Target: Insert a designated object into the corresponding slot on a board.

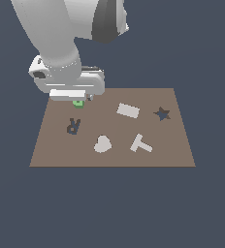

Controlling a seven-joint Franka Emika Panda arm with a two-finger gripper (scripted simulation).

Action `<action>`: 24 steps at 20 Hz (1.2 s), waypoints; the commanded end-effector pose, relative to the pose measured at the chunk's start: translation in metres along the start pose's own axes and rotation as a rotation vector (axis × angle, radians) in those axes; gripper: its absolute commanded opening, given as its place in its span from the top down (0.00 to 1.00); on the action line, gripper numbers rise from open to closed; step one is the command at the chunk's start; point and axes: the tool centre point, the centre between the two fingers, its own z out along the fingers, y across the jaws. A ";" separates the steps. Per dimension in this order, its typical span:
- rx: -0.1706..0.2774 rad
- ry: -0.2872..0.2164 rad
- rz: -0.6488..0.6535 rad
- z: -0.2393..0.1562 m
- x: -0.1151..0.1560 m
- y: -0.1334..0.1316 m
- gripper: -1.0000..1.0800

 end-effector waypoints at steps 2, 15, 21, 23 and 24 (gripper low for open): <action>0.000 0.000 -0.001 0.009 0.000 0.000 0.04; 0.001 0.000 -0.001 0.018 0.000 0.000 1.00; 0.001 0.000 0.000 0.017 0.001 0.000 1.00; 0.001 0.000 0.004 0.017 0.003 -0.001 1.00; 0.001 0.000 0.007 0.017 0.005 -0.001 1.00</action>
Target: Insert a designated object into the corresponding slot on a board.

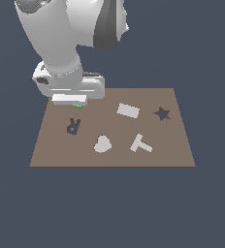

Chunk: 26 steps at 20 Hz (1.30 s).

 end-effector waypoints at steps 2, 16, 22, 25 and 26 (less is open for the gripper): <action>0.000 0.001 0.011 -0.001 0.007 0.000 1.00; 0.000 0.000 0.114 -0.008 0.072 0.000 1.00; 0.000 0.000 0.142 -0.009 0.089 0.002 1.00; 0.000 0.000 0.149 -0.010 0.094 0.002 1.00; 0.000 0.000 0.150 -0.010 0.094 0.003 1.00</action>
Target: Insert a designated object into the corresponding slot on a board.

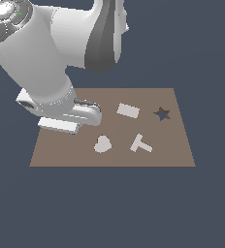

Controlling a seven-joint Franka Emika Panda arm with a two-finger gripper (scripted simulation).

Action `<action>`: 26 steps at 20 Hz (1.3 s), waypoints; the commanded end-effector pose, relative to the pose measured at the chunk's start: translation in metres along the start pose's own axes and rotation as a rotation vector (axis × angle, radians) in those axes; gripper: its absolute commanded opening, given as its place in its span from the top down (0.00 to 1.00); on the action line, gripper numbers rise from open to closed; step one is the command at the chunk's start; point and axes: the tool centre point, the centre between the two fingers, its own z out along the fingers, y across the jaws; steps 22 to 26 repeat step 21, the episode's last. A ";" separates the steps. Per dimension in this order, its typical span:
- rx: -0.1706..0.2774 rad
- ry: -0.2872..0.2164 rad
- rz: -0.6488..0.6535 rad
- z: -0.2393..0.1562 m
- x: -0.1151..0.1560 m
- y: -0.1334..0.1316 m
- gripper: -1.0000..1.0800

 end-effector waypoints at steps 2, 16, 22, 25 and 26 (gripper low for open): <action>0.000 0.000 0.004 0.000 0.003 0.000 1.00; -0.001 0.000 0.017 0.010 0.004 0.000 0.04; -0.001 0.000 0.017 0.010 0.004 0.000 0.04; -0.001 0.000 0.017 0.010 0.004 0.000 0.04; -0.001 0.000 0.017 0.010 0.004 0.000 0.04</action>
